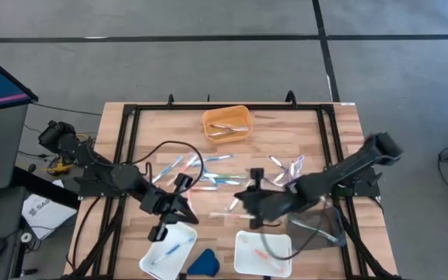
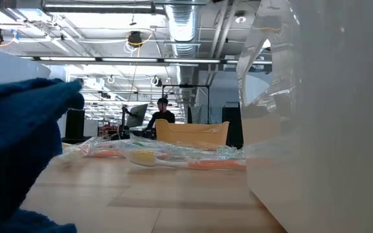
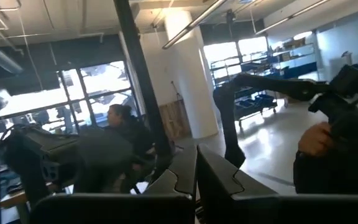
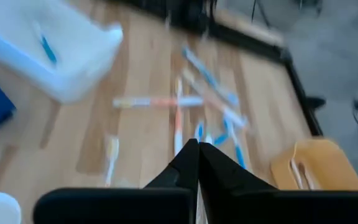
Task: Pick & Place Toothbrushes
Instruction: Put the blue toothbrush into the left white bin
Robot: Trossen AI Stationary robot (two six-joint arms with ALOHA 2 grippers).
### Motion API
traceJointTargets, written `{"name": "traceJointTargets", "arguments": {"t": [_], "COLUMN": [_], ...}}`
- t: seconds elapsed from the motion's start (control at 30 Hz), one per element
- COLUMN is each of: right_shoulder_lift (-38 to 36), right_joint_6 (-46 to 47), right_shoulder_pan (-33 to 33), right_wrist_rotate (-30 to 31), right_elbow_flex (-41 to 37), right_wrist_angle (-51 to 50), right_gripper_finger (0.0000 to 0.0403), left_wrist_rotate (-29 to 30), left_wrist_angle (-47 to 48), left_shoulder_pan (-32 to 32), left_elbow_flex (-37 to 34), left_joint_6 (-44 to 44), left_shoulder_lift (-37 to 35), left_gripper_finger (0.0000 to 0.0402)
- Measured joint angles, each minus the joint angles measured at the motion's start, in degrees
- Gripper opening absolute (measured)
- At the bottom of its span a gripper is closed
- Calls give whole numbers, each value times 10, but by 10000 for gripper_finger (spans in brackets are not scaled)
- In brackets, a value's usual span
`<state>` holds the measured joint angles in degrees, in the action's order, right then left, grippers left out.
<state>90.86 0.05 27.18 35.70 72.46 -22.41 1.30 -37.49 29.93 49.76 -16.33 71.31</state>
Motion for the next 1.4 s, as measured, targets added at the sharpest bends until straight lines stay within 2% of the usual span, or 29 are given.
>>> {"name": "traceJointTargets", "arguments": {"t": [0.1,0.3,0.53,0.73,0.87,0.97,1.2,1.4], "right_shoulder_lift": [-73,-208,-307,-320,-311,-307,-306,-306], "right_joint_6": [-18,-15,3,2,-1,-9,-20,-20], "right_shoulder_pan": [-3,-31,-28,2,9,7,-8,-8], "right_wrist_rotate": [-22,-78,-147,-149,-149,-149,-148,-147], "right_elbow_flex": [-85,-218,-289,-288,-288,-289,-289,-289], "right_wrist_angle": [89,200,284,288,289,288,285,284], "right_gripper_finger": [7,4,2,2,2,2,1,1], "left_wrist_rotate": [16,28,80,175,251,253,222,219], "left_wrist_angle": [1,0,1,39,166,256,343,446], "left_shoulder_pan": [0,-10,-20,-42,-63,-83,-118,-166], "left_elbow_flex": [0,0,0,3,40,60,66,66], "left_joint_6": [-8,-11,-13,-14,19,69,116,172], "left_shoulder_lift": [0,0,0,0,-3,-3,-5,-7], "left_gripper_finger": [5,5,5,5,5,5,5,5]}}
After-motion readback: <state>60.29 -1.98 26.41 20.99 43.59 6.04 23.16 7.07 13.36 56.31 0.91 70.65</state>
